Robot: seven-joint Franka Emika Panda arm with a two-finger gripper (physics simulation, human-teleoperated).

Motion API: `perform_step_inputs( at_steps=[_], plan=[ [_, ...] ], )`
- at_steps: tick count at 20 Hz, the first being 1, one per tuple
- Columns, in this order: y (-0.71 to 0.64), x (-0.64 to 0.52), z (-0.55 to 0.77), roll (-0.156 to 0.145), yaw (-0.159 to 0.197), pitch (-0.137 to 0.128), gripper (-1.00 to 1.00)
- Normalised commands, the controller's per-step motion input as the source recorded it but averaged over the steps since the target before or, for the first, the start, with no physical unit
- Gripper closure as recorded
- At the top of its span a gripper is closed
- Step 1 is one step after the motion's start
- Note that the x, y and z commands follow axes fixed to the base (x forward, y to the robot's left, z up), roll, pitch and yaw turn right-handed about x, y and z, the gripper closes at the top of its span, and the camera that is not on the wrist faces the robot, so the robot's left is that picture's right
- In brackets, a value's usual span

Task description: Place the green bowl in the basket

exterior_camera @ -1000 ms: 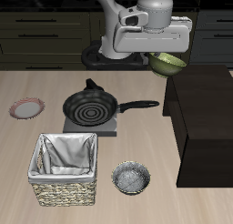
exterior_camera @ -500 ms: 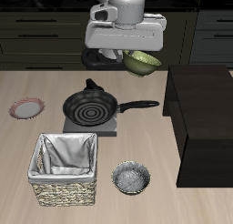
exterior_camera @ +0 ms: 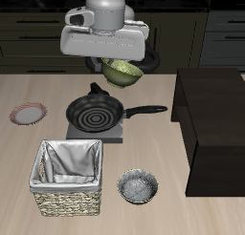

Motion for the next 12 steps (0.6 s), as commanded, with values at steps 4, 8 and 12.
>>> perform_step_inputs(
  at_steps=[4, 8, 12],
  plan=[
    [-0.23, 0.09, 0.06, 0.034, 0.039, -0.024, 1.00],
    [-0.30, 0.11, 0.05, -0.040, 0.015, -0.019, 1.00],
    [-0.46, 0.21, 0.14, -0.078, 0.008, -0.057, 1.00]
  ],
)
